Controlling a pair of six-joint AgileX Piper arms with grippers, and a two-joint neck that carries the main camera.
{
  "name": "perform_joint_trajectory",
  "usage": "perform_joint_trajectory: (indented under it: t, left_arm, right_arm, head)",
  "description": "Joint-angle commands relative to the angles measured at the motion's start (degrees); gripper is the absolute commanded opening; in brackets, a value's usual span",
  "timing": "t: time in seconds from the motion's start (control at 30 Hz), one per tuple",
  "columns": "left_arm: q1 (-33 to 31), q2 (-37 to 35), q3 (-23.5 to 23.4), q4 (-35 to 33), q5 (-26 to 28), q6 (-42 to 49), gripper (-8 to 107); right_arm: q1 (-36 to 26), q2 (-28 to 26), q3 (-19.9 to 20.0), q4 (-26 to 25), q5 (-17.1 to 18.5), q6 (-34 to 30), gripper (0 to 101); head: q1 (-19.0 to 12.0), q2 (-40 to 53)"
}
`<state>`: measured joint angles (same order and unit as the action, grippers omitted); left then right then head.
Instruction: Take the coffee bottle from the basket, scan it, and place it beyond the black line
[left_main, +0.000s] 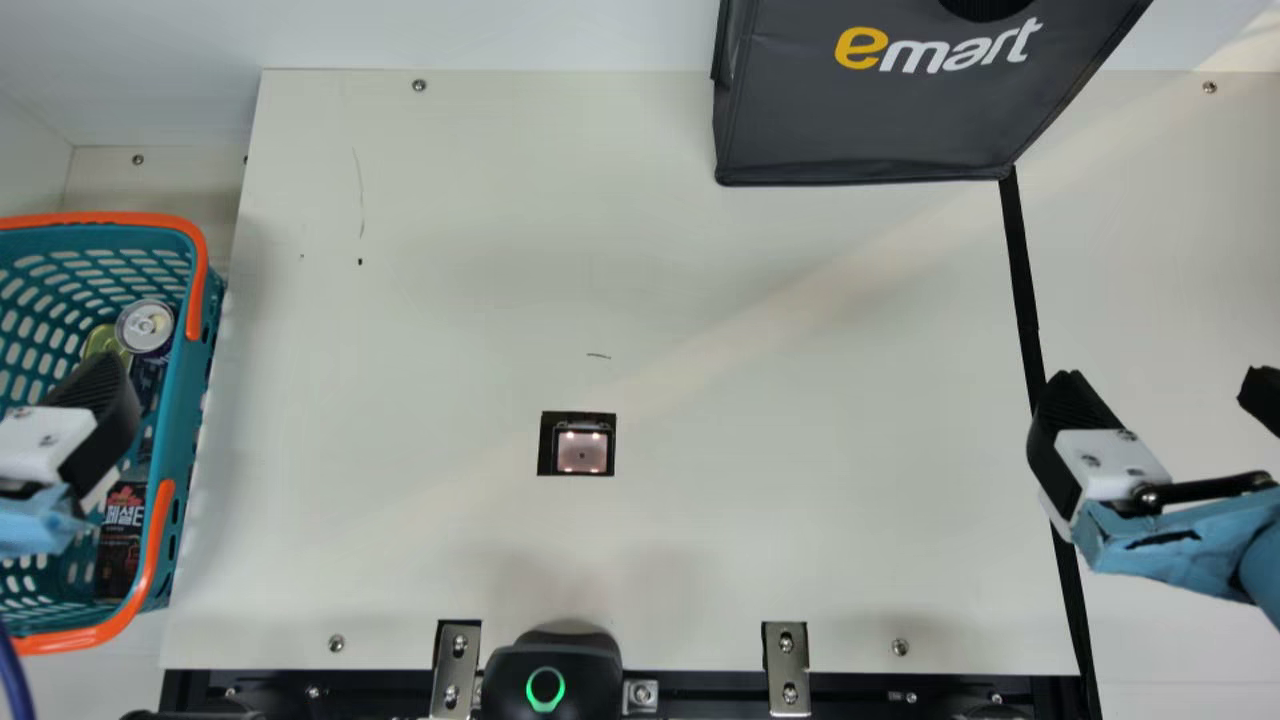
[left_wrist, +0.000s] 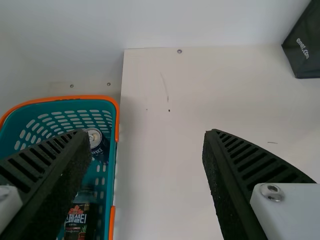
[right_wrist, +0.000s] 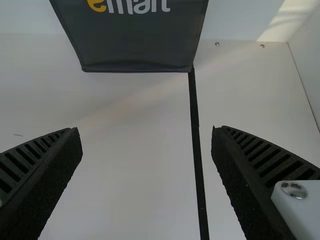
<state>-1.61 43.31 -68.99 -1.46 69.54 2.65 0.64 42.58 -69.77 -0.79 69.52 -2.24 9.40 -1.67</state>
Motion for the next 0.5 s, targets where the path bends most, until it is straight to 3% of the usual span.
perform_joint_trajectory:
  t: [0.0,0.47]
  left_arm:
    - [0.0,0.0,0.0,0.0,0.0,0.0,90]
    - [0.0,0.0,0.0,0.0,0.0,0.0,90]
  right_arm:
    - [0.0,0.0,0.0,0.0,0.0,0.0,91]
    - [0.0,0.0,0.0,0.0,0.0,0.0,91]
  head:
    - [-1.5,1.4]
    - [-1.5,20.1]
